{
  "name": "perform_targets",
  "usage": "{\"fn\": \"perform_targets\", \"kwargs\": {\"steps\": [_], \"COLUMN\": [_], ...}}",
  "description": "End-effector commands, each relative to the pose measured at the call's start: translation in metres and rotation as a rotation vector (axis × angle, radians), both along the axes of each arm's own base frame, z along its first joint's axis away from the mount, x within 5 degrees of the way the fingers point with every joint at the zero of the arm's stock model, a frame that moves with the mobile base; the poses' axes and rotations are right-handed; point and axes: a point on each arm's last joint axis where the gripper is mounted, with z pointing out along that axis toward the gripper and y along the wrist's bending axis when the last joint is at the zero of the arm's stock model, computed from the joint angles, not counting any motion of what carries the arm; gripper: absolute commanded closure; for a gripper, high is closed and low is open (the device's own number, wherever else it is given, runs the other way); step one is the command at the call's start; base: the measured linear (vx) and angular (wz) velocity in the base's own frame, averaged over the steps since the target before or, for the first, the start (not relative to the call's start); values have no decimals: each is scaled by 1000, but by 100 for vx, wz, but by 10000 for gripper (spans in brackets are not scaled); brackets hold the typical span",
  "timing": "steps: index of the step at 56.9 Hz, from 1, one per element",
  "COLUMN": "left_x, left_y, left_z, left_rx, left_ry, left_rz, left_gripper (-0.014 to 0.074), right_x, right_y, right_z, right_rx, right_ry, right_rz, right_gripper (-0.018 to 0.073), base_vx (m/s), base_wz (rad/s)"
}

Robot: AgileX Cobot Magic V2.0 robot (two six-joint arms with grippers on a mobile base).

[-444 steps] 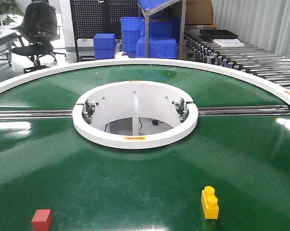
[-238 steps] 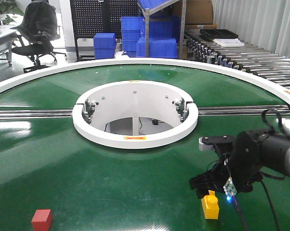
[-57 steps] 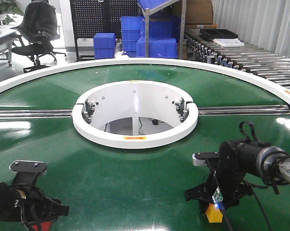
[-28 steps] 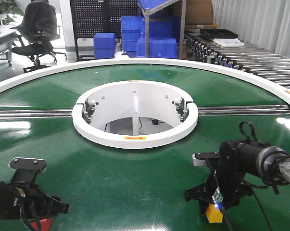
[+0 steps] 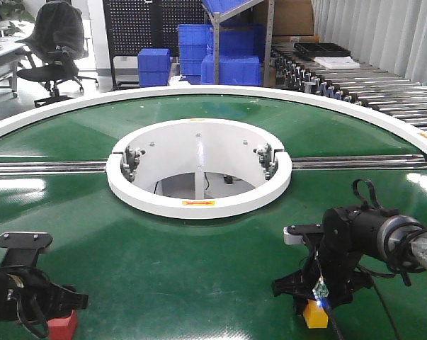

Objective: Pick red and yellow blocks into blue bin
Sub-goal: 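Close the left gripper on the red cube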

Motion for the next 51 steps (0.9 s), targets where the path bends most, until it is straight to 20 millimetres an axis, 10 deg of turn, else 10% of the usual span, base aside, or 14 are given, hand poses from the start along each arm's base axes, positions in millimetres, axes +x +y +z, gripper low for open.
{"fn": "perform_targets", "kwargs": {"steps": [1, 36, 51], "left_x": [5, 10, 11], "left_y": [-6, -10, -10], "left_z": [27, -8, -11], "left_rx": [-19, -13, -12], "left_ry": [-123, -10, -8], "left_rz": [-5, -9, -8], "left_gripper": [38, 59, 481], "right_x": [4, 4, 4], "right_y": [-2, -2, -2], "right_z": [39, 39, 39], "right_rx": [16, 16, 16], "right_ry": [-133, -134, -133], "right_rz": [6, 6, 6], "right_gripper": [569, 569, 569], "base_vx": [0, 0, 0], "base_wz": [0, 0, 0]}}
